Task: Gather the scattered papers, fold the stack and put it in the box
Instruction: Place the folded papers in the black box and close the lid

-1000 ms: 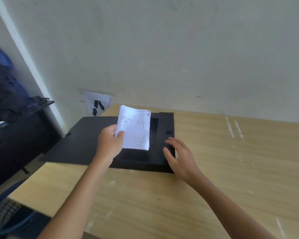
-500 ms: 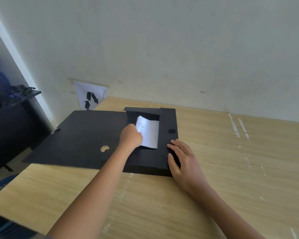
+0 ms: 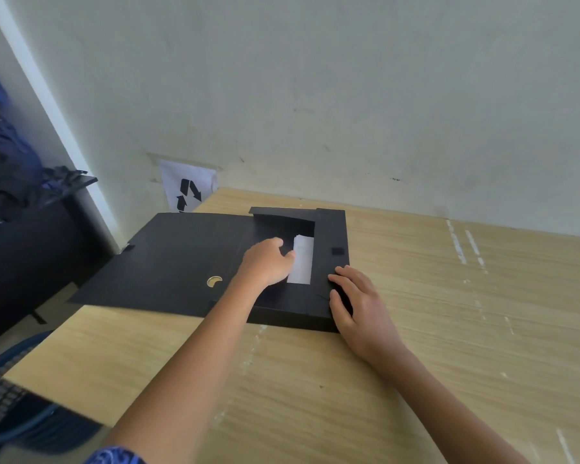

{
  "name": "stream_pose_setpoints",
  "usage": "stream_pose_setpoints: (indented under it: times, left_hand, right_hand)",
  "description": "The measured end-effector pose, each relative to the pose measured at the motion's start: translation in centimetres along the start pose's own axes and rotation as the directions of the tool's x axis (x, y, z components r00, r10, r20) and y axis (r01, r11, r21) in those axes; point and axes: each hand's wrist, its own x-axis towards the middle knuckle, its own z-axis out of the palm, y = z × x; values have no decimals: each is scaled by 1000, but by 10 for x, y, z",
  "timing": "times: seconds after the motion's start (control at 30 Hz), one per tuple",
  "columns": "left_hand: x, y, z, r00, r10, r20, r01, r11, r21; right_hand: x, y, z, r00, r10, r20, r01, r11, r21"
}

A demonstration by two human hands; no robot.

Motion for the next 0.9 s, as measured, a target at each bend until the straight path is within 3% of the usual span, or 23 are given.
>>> stream_pose_setpoints:
  times: [0.13, 0.27, 0.43, 0.6, 0.73, 0.9]
  left_hand:
    - [-39, -42, -25, 959, 28, -282, -39, 999, -33]
    - [-80, -93, -46, 906, -39, -421, 45, 999, 6]
    - [-113, -160, -64, 869, -211, -448, 262, 963, 56]
    - [-124, -202, -75, 797, -398, -454, 466, 884, 44]
    - [-117, -219, -77, 728, -474, -495, 565, 824, 43]
    - [-100, -233, -81, 628, -654, -422, 629, 746, -220]
  right_hand:
    - [5, -22, -3, 1000, -16, 10, 17, 985, -171]
    - [10, -73, 13, 972, -215, 99, 233, 940, -250]
    - [3, -111, 58, 904, -354, 240, 410, 877, -251]
    - [4, -97, 80, 886, -407, 223, 463, 810, -360]
    - [7, -88, 82, 876, -451, 172, 483, 816, -318]
    - [7, -86, 82, 871, -468, 146, 491, 828, -270]
